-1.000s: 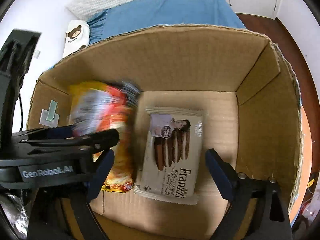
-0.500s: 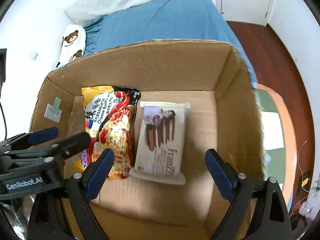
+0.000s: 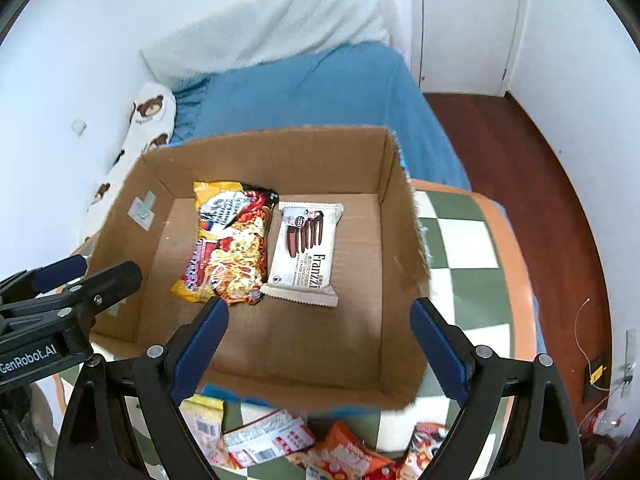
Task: Organize snacks
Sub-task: 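Grasp the clear bread bag with the left tool while the right tool grasps the orange Cuicuijiao pack, then lower both packs into the box and open both tools, then withdraw, then grasp the red-white spicy strip pack with the left tool while the right tool grasps a panda packet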
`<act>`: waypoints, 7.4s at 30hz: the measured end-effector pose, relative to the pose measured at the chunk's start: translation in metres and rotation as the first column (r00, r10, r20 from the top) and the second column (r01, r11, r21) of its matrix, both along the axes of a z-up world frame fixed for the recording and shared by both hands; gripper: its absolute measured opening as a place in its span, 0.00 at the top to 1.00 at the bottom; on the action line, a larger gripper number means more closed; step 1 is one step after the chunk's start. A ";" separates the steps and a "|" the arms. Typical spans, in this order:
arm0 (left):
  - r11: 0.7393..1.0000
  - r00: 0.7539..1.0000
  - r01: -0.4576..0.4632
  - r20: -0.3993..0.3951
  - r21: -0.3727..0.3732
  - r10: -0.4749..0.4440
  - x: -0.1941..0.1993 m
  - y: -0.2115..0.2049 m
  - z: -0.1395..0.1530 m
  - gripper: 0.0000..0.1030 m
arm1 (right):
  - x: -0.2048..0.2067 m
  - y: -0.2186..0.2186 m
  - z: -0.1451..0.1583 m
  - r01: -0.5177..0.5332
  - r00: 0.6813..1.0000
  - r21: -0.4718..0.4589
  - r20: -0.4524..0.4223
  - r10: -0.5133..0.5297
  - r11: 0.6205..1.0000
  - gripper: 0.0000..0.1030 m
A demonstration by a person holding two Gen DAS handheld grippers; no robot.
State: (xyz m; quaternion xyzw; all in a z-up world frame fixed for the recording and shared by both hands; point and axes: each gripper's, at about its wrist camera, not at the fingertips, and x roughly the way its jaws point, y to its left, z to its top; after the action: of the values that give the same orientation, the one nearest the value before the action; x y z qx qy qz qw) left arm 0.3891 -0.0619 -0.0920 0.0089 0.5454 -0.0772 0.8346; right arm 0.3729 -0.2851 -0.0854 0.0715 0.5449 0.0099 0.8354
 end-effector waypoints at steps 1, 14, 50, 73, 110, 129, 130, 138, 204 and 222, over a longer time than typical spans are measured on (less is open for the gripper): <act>1.000 1.000 0.001 0.019 0.000 -0.001 -0.007 -0.001 0.008 0.15 | -0.009 0.000 0.009 0.003 1.000 -0.002 0.022 -0.003 1.000 0.09; 1.000 0.994 -0.005 0.109 -0.021 0.007 -0.077 0.010 0.057 0.15 | -0.090 0.002 0.071 0.007 0.993 0.047 0.117 -0.012 0.999 0.08; 0.998 0.905 -0.058 -0.420 0.022 0.062 -0.106 0.033 -0.168 0.15 | -0.143 0.027 -0.166 -0.069 0.895 0.062 -0.438 0.090 0.996 0.45; 0.996 0.866 -0.085 -0.491 0.035 0.091 -0.168 0.015 -0.216 0.51 | -0.181 0.057 -0.178 -0.193 0.837 0.079 -0.507 0.206 0.978 0.43; 0.978 0.966 -0.039 -0.257 -0.207 -0.016 -0.136 0.031 -0.058 0.53 | -0.148 -0.013 -0.002 0.033 0.972 0.372 -0.228 0.057 0.928 0.47; 0.991 0.915 -0.054 -0.404 -0.122 0.001 0.089 0.017 -0.074 0.53 | 0.073 0.027 -0.032 -0.041 0.931 0.240 -0.345 0.124 0.970 0.47; 0.993 0.905 -0.049 -0.426 -0.112 -0.004 0.094 0.015 -0.083 0.53 | 0.076 0.029 -0.040 -0.039 0.924 0.239 -0.360 0.126 0.970 0.47; 0.995 0.850 -0.038 -0.526 -0.097 -0.019 0.097 0.006 -0.128 0.53 | 0.079 0.030 -0.104 0.014 0.865 0.268 -0.486 0.123 0.963 0.47; 0.956 0.979 0.200 -0.086 0.216 -0.186 -0.139 -0.022 -0.073 0.22 | -0.166 -0.051 -0.039 0.165 0.967 0.039 -0.201 -0.155 0.985 0.10; 0.925 0.921 0.306 -0.316 0.226 -0.228 -0.134 -0.068 -0.185 0.66 | -0.156 -0.102 -0.173 0.233 0.896 -0.038 -0.380 -0.230 0.972 0.35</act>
State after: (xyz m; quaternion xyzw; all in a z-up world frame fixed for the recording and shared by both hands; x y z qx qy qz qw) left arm 0.2556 -0.1300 -0.2771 0.1866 0.6585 -0.1163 0.7198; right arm 0.2170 -0.3867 -0.2586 0.1400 0.6845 -0.1013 0.7083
